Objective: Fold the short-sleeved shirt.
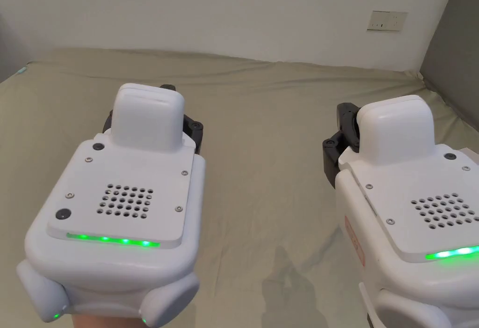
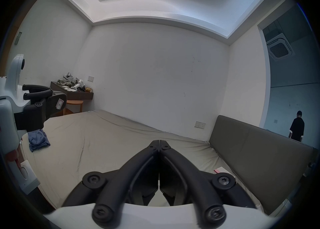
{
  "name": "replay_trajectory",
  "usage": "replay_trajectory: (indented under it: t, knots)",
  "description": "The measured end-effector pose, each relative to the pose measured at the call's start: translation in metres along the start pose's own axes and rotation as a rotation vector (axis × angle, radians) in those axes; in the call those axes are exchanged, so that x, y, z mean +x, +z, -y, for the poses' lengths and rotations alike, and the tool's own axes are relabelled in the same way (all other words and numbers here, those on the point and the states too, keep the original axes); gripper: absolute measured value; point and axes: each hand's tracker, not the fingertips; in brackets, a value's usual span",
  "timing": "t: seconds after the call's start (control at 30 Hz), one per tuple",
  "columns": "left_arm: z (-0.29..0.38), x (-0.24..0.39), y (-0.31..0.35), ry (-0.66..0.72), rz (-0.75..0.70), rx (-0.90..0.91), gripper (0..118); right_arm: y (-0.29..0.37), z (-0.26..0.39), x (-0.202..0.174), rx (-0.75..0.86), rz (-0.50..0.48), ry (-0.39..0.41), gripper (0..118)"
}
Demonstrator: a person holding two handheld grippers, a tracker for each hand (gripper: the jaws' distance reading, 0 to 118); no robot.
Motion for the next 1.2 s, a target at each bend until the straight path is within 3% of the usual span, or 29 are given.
replay_trajectory:
  t: [0.9,0.93,0.97,1.0,1.03,1.07,1.1,1.13,1.2]
  knots:
    - [-0.002,0.004,0.0,-0.024,0.013,0.002,0,-0.006,0.012,0.001,0.022,0.012,-0.019,2]
    - [-0.001,0.004,0.0,-0.023,0.014,0.001,0,-0.006,0.013,0.002,0.032,0.018,-0.019,7]
    - [0.0,0.003,-0.001,-0.022,0.012,-0.002,0,-0.006,0.014,0.003,0.048,0.017,-0.025,23]
    - [0.0,0.002,-0.002,-0.022,0.01,-0.006,0,-0.006,0.014,0.005,0.056,0.025,-0.032,63]
    - [0.001,0.001,-0.003,-0.022,0.007,-0.009,6,-0.006,0.013,0.006,0.058,0.02,-0.041,95]
    - [0.001,0.001,-0.004,-0.022,0.004,-0.01,27,-0.008,0.013,0.007,0.052,0.023,-0.046,111]
    - [0.001,0.0,-0.005,-0.023,-0.007,-0.013,64,-0.01,0.013,0.01,0.044,0.006,-0.056,114]
    - [0.002,-0.002,-0.006,-0.025,-0.009,-0.017,89,-0.01,0.014,0.01,0.05,0.005,-0.06,114]
    - [0.003,-0.004,-0.012,-0.017,0.004,-0.044,100,-0.006,0.011,0.004,0.057,0.03,-0.061,114]
